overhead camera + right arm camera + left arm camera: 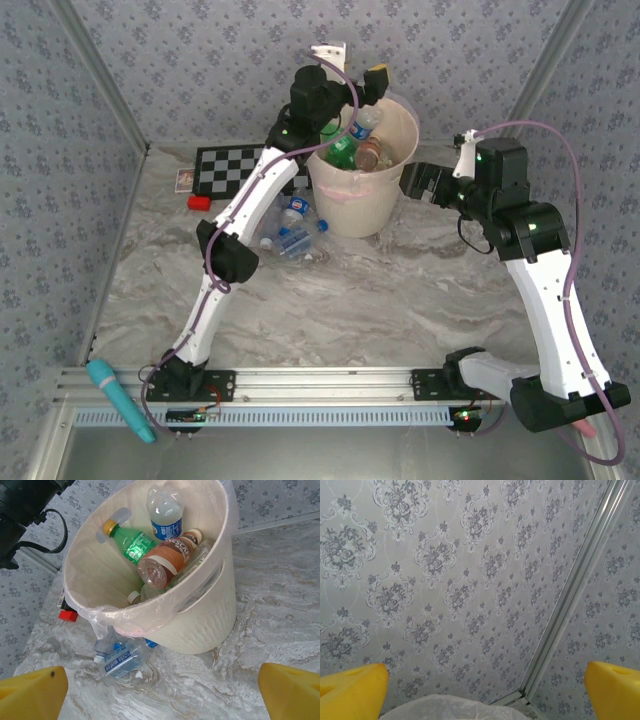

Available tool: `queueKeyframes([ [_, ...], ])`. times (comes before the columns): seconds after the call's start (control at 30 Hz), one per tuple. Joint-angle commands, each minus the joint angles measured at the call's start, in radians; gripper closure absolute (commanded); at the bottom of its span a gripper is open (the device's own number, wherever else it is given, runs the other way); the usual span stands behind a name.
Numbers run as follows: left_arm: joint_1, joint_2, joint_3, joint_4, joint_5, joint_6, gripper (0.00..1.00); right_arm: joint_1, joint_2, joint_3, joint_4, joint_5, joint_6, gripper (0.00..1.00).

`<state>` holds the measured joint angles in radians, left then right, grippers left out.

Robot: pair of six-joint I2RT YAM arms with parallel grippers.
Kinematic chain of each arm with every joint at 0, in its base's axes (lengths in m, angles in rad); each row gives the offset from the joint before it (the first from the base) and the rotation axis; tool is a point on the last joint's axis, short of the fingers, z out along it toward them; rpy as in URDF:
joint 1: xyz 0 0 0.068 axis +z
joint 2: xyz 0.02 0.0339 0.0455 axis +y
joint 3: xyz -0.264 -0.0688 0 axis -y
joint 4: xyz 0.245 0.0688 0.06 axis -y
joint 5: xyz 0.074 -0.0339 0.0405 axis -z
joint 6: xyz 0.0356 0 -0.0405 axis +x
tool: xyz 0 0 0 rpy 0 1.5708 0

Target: Put the plastic bottles in the bin

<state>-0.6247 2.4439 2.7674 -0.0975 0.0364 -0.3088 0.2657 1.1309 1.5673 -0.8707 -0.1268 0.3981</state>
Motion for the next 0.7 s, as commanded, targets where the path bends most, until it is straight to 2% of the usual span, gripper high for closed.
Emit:
queueKeyframes([
  [0.0, -0.006, -0.072, 0.034, -0.015, 0.008, 0.020, 0.00, -0.005, -0.020, -0.010, 0.017, 0.012, 0.016, 0.01],
  [0.37, -0.005, -0.151, 0.034, -0.153, 0.014, 0.013, 0.00, 0.014, -0.023, -0.025, 0.046, 0.004, 0.019, 0.00],
  [0.67, 0.003, -0.252, 0.028, -0.447, -0.022, 0.027, 0.00, 0.061, -0.009, -0.053, 0.099, 0.007, 0.010, 0.00],
])
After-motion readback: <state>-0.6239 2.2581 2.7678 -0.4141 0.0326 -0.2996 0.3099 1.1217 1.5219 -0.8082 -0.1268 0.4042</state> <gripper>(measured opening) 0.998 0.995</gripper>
